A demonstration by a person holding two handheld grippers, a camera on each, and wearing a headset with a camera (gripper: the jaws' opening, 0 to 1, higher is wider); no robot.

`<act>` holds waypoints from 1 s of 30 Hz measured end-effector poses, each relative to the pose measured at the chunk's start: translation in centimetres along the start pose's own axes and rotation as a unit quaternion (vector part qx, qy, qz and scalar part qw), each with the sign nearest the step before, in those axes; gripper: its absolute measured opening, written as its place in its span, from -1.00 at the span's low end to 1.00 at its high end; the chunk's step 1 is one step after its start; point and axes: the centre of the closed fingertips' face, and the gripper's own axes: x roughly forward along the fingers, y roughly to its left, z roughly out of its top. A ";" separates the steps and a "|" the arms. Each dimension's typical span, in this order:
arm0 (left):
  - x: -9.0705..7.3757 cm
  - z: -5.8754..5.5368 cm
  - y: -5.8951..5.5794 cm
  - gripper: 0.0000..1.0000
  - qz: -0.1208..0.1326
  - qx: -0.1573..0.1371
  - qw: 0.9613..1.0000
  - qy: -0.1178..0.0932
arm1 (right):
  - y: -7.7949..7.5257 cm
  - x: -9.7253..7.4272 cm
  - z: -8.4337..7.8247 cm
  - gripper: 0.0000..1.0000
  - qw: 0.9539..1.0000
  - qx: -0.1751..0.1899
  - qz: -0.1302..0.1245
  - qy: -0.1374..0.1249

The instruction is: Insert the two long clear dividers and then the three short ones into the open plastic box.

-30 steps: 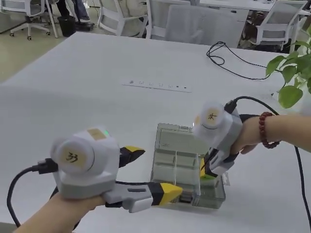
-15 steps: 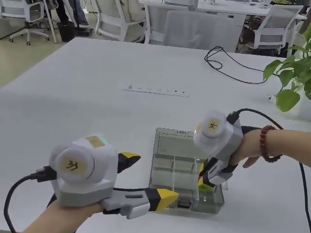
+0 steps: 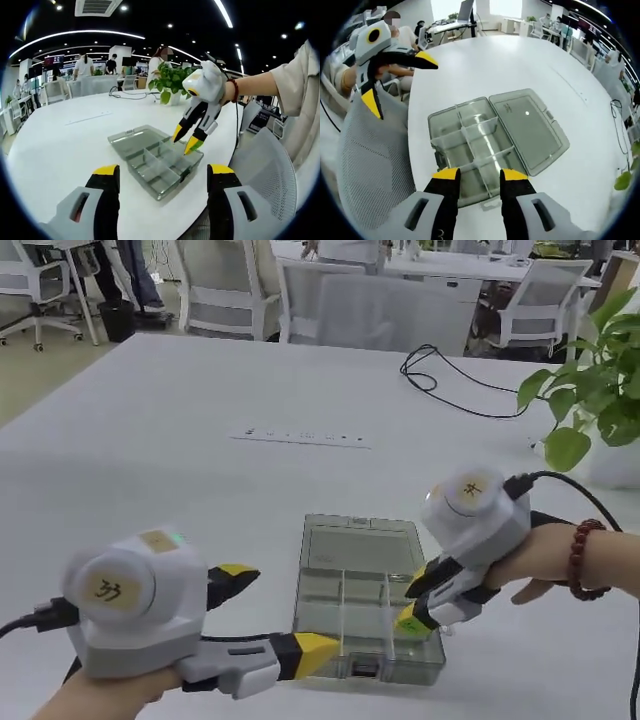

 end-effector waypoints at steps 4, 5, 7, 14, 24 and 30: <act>-0.4 0.1 0.0 0.43 0.003 -0.003 1.000 0.011 | 0.1 -1.5 0.5 -0.18 0.999 0.021 -0.015 -0.048; -0.5 0.1 0.0 0.44 0.005 -0.002 1.000 0.011 | 0.2 -2.0 0.5 -0.15 0.998 0.025 -0.023 -0.060; -0.7 0.2 0.1 0.43 0.010 0.001 1.000 0.014 | 0.3 -2.8 0.2 -0.05 0.996 0.027 -0.036 -0.071; -1.5 0.1 0.4 0.46 0.026 0.006 0.999 0.024 | 1.1 -5.1 -0.7 0.23 0.986 0.076 -0.069 -0.132; -3.0 -0.4 0.7 0.53 0.044 0.002 0.999 0.030 | 2.2 -7.0 -1.7 0.49 0.973 0.114 -0.086 -0.182; -3.8 -0.7 0.9 0.58 0.054 -0.007 0.998 0.031 | 2.5 -7.4 -2.1 0.69 0.964 0.137 -0.094 -0.206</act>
